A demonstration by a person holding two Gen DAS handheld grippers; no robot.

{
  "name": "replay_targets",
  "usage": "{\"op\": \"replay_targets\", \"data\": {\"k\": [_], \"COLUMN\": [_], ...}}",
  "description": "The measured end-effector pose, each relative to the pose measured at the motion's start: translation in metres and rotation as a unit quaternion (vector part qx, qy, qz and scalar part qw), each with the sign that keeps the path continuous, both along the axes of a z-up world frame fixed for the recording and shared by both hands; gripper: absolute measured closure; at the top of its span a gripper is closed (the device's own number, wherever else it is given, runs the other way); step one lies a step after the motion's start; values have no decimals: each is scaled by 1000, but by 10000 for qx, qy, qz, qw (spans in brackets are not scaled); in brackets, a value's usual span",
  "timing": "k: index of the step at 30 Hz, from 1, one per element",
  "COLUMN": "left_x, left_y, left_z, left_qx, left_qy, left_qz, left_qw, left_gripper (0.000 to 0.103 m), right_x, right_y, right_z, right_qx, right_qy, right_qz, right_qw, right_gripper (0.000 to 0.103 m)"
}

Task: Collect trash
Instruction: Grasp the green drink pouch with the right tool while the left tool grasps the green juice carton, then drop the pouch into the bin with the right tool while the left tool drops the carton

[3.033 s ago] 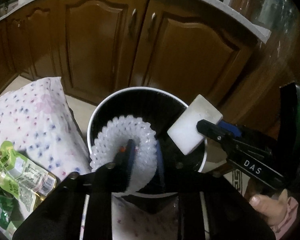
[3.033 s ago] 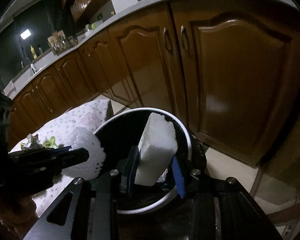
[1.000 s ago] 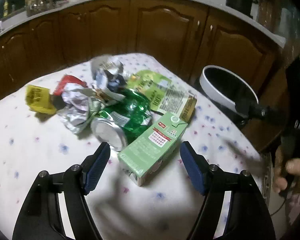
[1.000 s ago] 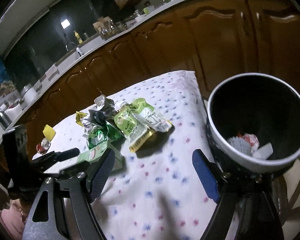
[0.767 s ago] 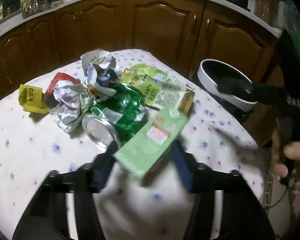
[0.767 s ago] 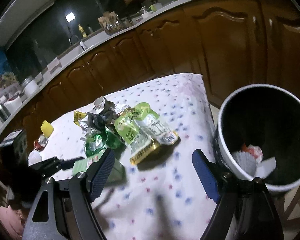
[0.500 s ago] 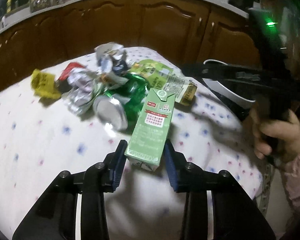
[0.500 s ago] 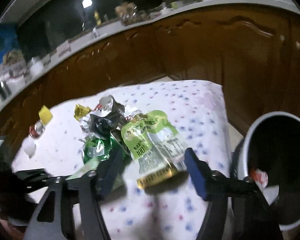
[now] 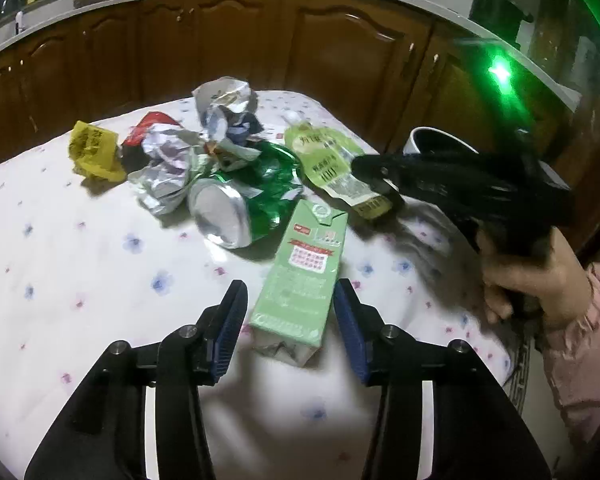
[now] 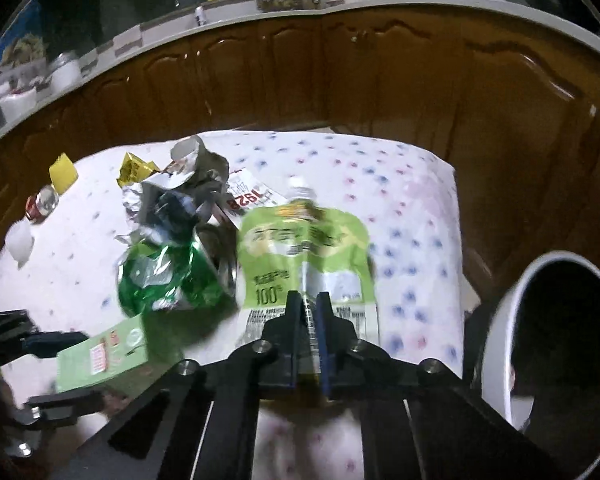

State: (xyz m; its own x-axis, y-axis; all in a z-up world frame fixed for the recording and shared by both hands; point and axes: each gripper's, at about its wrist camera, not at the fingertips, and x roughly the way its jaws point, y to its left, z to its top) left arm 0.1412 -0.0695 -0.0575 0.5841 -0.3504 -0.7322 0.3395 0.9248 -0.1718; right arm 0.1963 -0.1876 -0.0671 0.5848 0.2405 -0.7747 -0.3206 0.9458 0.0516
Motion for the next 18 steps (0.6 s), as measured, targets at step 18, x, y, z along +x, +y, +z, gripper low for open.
{"op": "replay_targets", "data": {"k": [18], "left_x": [-11], "left_y": [-5], "left_z": [16], "left_qx": [-272], "left_qy": [-270], "left_qz": [-40], "left_qw": [9993], "left_gripper": [72], "right_x": [-81], "right_y": [-47], "right_z": [27], "right_qx": [1053], "right_qy": [-157], "right_qz": [-709], "right_qw": [9918], "right_gripper": [98]}}
